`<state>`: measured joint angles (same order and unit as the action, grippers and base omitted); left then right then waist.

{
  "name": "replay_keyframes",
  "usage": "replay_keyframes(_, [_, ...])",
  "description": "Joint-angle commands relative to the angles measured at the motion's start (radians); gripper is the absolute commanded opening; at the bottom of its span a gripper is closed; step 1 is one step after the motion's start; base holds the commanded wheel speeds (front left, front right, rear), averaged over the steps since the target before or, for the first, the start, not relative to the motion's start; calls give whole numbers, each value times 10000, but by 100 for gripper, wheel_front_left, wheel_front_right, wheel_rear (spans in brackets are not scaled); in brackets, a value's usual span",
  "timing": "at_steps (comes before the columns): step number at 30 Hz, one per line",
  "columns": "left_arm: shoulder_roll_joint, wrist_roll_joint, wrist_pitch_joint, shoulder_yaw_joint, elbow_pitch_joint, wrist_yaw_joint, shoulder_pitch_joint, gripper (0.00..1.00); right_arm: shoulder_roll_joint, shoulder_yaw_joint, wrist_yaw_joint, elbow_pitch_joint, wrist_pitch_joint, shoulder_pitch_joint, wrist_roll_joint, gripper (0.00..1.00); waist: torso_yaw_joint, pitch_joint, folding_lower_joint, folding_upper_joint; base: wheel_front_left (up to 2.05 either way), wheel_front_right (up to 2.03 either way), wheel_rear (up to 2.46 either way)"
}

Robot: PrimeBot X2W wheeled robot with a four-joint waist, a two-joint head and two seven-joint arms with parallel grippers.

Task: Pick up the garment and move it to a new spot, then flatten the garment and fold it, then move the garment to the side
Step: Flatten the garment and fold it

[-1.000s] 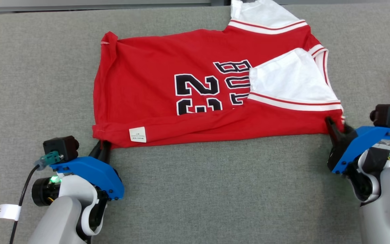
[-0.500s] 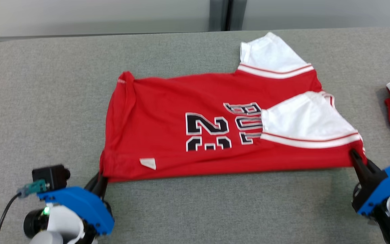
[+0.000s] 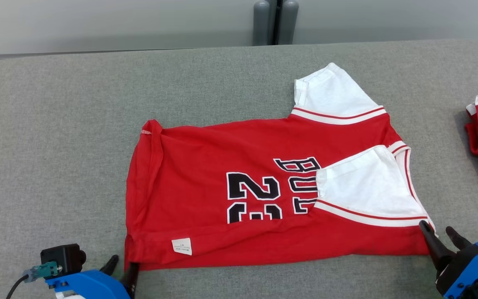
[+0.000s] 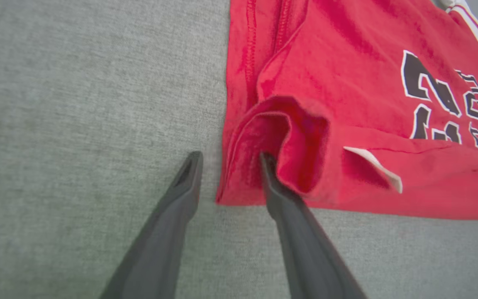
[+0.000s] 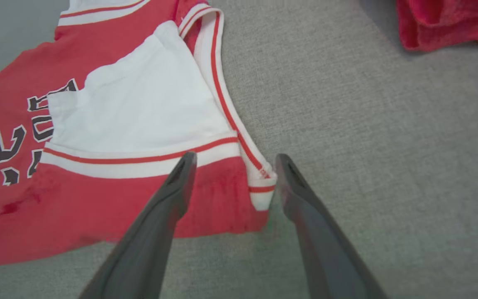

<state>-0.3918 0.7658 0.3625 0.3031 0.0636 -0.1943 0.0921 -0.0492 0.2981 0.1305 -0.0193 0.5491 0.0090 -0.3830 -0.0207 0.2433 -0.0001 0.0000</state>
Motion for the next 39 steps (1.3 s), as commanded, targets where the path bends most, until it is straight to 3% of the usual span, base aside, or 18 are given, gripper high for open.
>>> replay_keyframes(1, [-21,-17,43,-22,48,-31,-18,100,-28,3,5,-75,0,-14,88,100,1,-7,1,0,0,0,0])
replay_keyframes(8, [-584,-85,868,-94,590,-253,-512,100,-45,-265,5,-1099,808,-1036,1129,100,-57,-98,1,0,0,0,0])
replay_keyframes(13, [-1327,-42,2062,-191,1030,-74,-1848,100,-467,-968,5,-1303,1895,-2567,1402,100,-170,67,1,0,0,0,0])
replay_keyframes(18, [-1883,84,3582,-121,529,205,-4009,100,-880,-1835,5,-272,2594,-4608,1077,100,-389,566,1,0,0,0,0])
replay_keyframes(27, [-1887,649,5799,164,-824,372,-6999,100,-1011,-3093,5,2214,2366,-7815,819,100,-942,1788,1,0,0,0,0])
replay_keyframes(39, [-1632,236,6451,704,-1786,282,-8498,100,-875,-3789,5,4271,1402,-9631,697,100,-1298,2549,1,0,0,0,0])
